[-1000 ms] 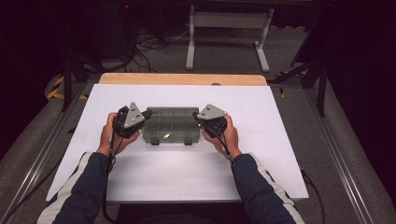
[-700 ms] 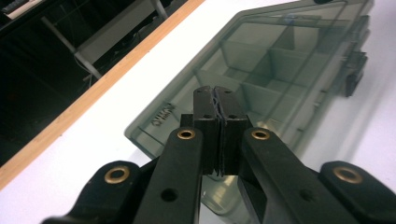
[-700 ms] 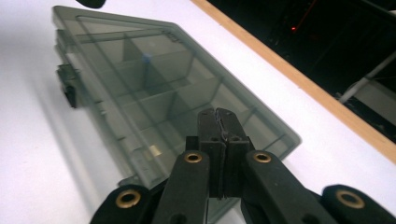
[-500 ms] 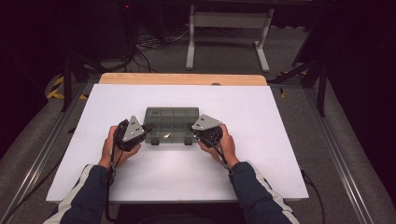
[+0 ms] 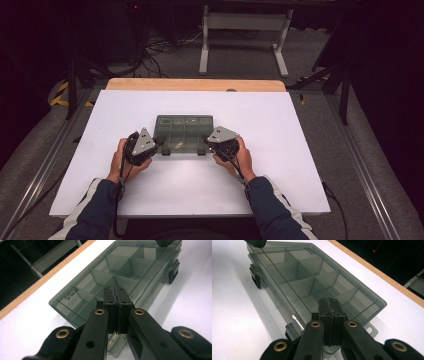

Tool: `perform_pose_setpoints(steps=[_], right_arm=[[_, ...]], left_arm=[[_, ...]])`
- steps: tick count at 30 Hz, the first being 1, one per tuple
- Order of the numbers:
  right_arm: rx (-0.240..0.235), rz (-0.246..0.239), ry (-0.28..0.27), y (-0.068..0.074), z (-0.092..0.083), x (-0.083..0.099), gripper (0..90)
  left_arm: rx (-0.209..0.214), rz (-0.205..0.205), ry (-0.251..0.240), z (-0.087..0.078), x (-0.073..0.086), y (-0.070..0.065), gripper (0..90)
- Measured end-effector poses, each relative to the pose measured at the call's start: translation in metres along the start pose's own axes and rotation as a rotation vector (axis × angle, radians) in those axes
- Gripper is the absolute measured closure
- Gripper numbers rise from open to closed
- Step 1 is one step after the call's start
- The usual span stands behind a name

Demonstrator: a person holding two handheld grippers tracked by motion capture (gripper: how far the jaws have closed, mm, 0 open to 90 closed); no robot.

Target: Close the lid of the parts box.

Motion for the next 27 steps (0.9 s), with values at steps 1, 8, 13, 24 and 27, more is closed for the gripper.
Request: perform_pose_setpoints(steps=[1, 8, 13, 24, 27], right_arm=[[0.0, 0.0, 0.0, -0.0003, -0.0001, 0.0001, 90.0], [-0.016, 0.016, -0.002, 0.0016, 0.0026, 0.005, 90.0], [-0.036, 0.05, -0.021, 0.0001, 0.0029, 0.0068, 90.0], [-0.045, 0.077, -0.037, -0.0005, 0.0029, 0.0083, 90.0], [-0.032, 0.065, -0.034, -0.0001, 0.0026, 0.008, 89.6]], left_arm=[[0.001, -0.003, 0.003, 0.0011, 0.0014, -0.0005, 88.7], [0.009, -0.014, 0.013, 0.0067, 0.0088, -0.0021, 89.7], [0.013, -0.024, 0.004, 0.0074, 0.0093, -0.0013, 89.8], [0.011, -0.038, -0.005, 0.008, 0.01, -0.0015, 89.7], [0.005, -0.031, -0.003, 0.0078, 0.0093, -0.0015, 89.6]])
Point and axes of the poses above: each handheld gripper's, and its own axes: z roughly forward along the jaws, x roughly out of its underside, y roughly to its left, the point moved 5 cm from there along z, roughly forward along the jaws, and after that the axes turned 4 degrees about -z, right-handed, at the moved point
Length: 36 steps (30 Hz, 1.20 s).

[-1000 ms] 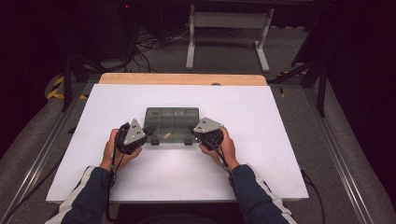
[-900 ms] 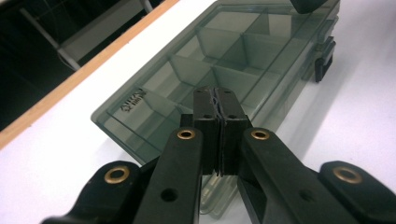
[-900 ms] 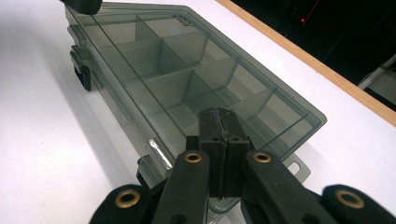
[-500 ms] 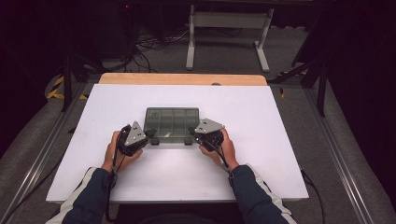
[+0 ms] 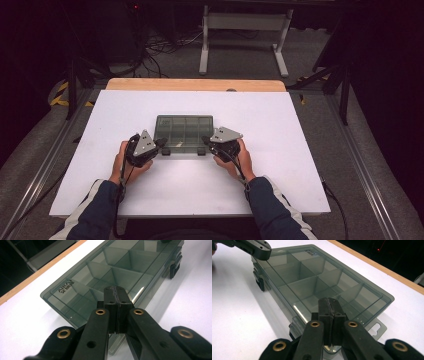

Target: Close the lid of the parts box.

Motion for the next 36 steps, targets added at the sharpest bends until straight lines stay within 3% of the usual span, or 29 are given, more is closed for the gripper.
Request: perform_pose_setpoints(steps=[16, 22, 36], right_arm=[[0.007, -0.03, -0.036, 0.003, -0.004, -0.005, 88.6], [0.011, -0.034, -0.047, 0.002, -0.005, -0.006, 87.3], [0.018, -0.021, -0.071, 0.001, -0.006, -0.008, 79.6]], left_arm=[[-0.015, 0.026, -0.029, -0.005, -0.007, -0.003, 86.1], [-0.017, 0.017, -0.049, -0.007, -0.009, -0.005, 83.6], [-0.004, 0.014, -0.077, -0.01, -0.013, -0.007, 71.6]])
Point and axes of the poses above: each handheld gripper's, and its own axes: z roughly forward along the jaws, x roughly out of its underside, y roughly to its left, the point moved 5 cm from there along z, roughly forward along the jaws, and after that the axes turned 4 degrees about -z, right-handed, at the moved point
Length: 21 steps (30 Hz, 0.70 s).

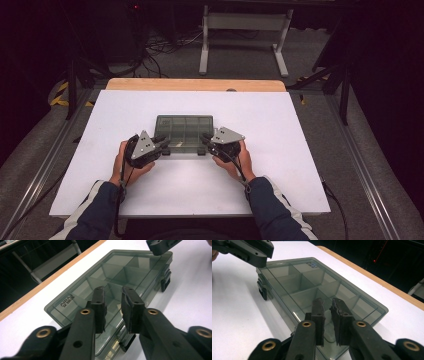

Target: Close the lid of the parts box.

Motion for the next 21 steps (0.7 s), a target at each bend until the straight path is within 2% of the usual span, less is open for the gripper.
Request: perform_pose_setpoints(steps=[11, 20, 21], right_arm=[[0.011, 0.007, 0.001, -0.0015, 0.0003, 0.0007, 71.3], [0.012, 0.009, -0.004, -0.0012, 0.0, -0.0001, 64.4], [0.012, 0.009, -0.005, -0.0012, 0.0, -0.0002, 63.3]], left_arm=[[-0.004, -0.005, -0.005, 0.0003, -0.0001, -0.001, 58.9], [-0.004, 0.004, -0.004, 0.0002, -0.0003, -0.0019, 53.3], [0.002, -0.005, -0.004, 0.0005, -0.0001, -0.0029, 52.4]])
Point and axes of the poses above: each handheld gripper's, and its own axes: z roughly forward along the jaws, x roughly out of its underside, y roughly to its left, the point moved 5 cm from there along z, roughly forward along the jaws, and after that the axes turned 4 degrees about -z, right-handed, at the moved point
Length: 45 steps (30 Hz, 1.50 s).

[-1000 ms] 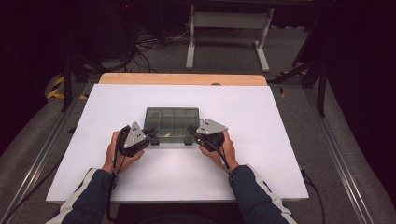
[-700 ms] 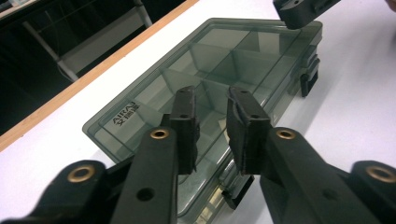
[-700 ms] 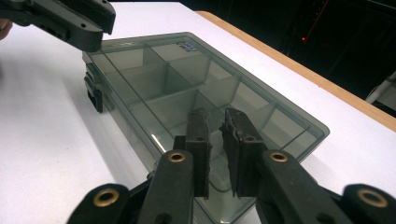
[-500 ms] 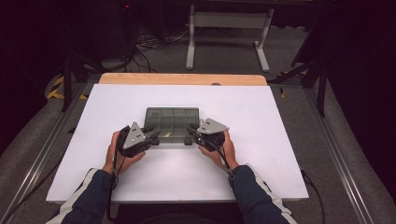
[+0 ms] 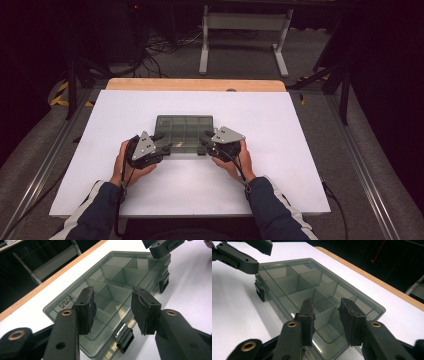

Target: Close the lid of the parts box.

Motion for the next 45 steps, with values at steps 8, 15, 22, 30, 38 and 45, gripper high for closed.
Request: perform_pose_setpoints(steps=[8, 15, 22, 30, 38, 45], right_arm=[[-0.003, 0.0, -0.001, 0.0004, 0.0007, -0.0006, 52.4], [0.005, 0.009, -0.009, -0.0012, 0.0009, -0.0011, 42.4], [0.013, 0.007, -0.017, -0.0012, 0.0008, -0.002, 36.6], [0.021, 0.002, -0.021, -0.0009, 0.0019, -0.0025, 29.0], [0.031, 0.011, -0.03, -0.0004, 0.0032, -0.0036, 17.9], [0.049, 0.03, -0.03, -0.0019, 0.0033, -0.0038, 10.2]], left_arm=[[-0.001, 0.006, -0.003, 0.0, -0.0003, 0.0002, 46.3], [0.002, -0.002, 0.002, 0.0009, 0.0001, -0.0009, 37.5], [0.005, 0.003, 0.005, 0.0015, 0.0, -0.0013, 31.1], [0.005, -0.009, 0.005, 0.0029, 0.0001, -0.0027, 23.3], [0.014, -0.024, 0.001, 0.0039, -0.0003, -0.0038, 15.8], [0.018, -0.016, 0.007, 0.0049, -0.0015, -0.0068, 10.2]])
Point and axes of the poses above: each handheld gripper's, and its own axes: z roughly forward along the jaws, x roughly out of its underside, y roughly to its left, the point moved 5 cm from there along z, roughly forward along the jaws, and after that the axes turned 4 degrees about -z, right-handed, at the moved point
